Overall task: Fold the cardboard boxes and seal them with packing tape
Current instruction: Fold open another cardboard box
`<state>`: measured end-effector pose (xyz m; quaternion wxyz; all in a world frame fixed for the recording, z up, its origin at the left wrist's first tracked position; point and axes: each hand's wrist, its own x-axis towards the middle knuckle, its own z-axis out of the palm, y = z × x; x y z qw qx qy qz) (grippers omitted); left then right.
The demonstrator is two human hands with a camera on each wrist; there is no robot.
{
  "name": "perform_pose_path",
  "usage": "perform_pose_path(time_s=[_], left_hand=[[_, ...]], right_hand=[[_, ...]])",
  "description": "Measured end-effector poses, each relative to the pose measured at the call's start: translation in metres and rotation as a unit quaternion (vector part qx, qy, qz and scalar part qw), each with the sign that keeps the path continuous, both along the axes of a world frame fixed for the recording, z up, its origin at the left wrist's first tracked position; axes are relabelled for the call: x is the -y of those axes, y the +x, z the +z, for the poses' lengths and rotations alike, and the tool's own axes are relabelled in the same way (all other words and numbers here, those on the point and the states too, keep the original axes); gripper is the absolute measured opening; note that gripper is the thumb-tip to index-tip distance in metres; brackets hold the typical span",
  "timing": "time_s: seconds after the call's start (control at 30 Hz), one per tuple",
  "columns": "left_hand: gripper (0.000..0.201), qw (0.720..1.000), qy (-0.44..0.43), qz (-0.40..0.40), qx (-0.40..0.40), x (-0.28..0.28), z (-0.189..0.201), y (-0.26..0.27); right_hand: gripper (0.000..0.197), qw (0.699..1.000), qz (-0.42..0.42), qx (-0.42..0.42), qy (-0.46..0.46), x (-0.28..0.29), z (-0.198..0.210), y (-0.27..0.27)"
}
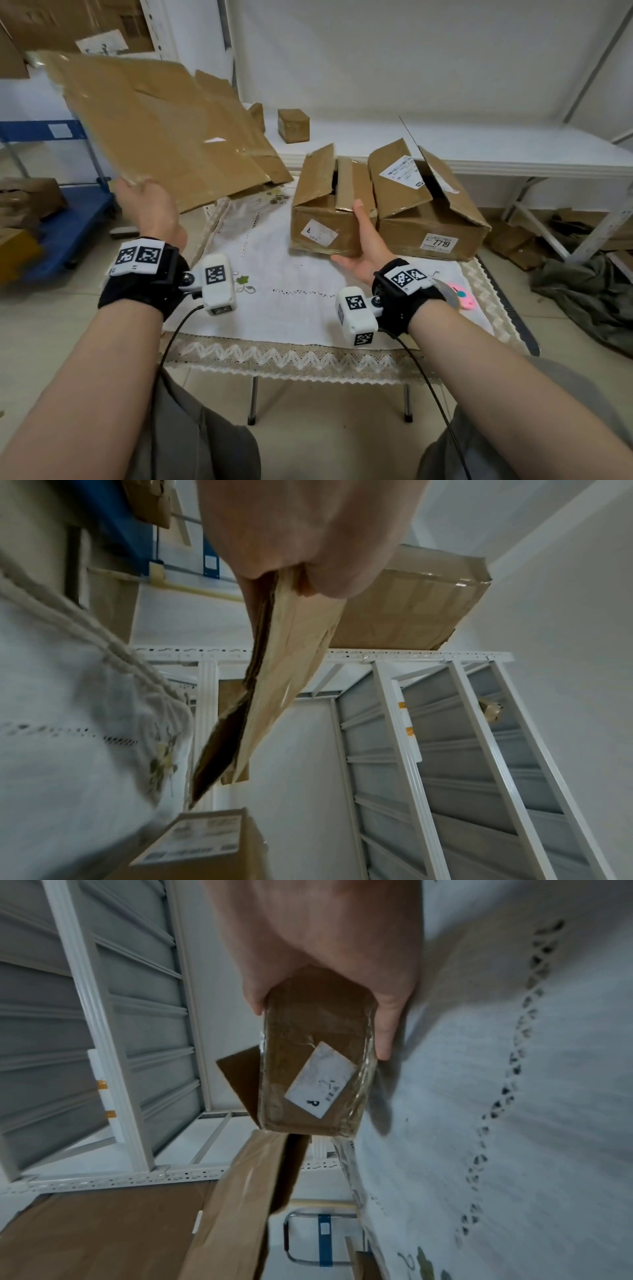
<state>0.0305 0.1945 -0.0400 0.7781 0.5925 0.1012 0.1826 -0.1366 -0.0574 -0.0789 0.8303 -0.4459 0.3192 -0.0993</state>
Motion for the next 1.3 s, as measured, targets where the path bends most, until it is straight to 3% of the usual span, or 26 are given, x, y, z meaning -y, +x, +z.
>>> perform_pose_path(time_s=[0.1, 0.13, 0.2, 0.27, 0.4, 0.53, 0.7, 0.83, 0.87, 1.03, 1.1, 1.3], left_hand=[[0.043, 1.000, -0.014, 0.008, 0.012, -0.016, 0.001, 0.005], [0.038, 1.000, -0.018, 0.007, 0.025, -0.020, 0.002, 0.005], [0.036, 0.998, -0.034, -0.007, 0.047, -0.026, 0.004, 0.002], [0.036, 0.997, -0.046, -0.024, 0.063, -0.031, 0.007, -0.001], [0.032, 0.992, -0.073, -0.054, 0.092, -0.029, 0.028, -0.023], [0.021, 0.980, -0.103, -0.129, 0.109, -0.019, 0.038, -0.037], [0.008, 0.962, -0.060, -0.248, 0.092, -0.004, 0.042, -0.050], [0.026, 0.946, -0.019, -0.311, 0.090, 0.012, 0.037, -0.061], [0.033, 0.944, -0.016, -0.320, 0.085, 0.015, 0.035, -0.064], [0.014, 0.930, 0.050, -0.357, 0.070, 0.020, 0.024, -0.073], [0.019, 0.924, 0.096, -0.365, 0.059, 0.017, 0.016, -0.075], [0.071, 0.929, 0.234, -0.283, 0.056, 0.014, -0.012, -0.087]], right_hand=[[0.038, 0.999, 0.005, -0.034, -0.038, 0.002, 0.006, 0.002], [0.043, 0.998, 0.012, -0.038, -0.055, 0.000, 0.012, 0.002], [0.074, 0.994, 0.015, -0.061, -0.088, 0.004, 0.008, 0.008], [0.086, 0.992, 0.012, -0.081, -0.099, 0.012, -0.001, 0.014], [0.084, 0.985, -0.063, -0.087, -0.133, 0.011, 0.001, 0.003], [0.046, 0.976, -0.132, -0.015, -0.175, 0.000, 0.036, -0.023], [0.044, 0.971, -0.125, 0.108, -0.175, 0.013, 0.072, -0.050], [0.079, 0.969, -0.101, 0.100, -0.200, 0.047, 0.063, -0.052], [0.078, 0.968, -0.097, 0.098, -0.207, 0.061, 0.053, -0.050], [0.017, 0.958, -0.104, 0.039, -0.266, 0.055, 0.057, -0.072], [0.013, 0.958, -0.110, 0.029, -0.262, 0.052, 0.052, -0.078], [0.015, 0.956, -0.112, 0.044, -0.268, 0.044, 0.032, -0.085]])
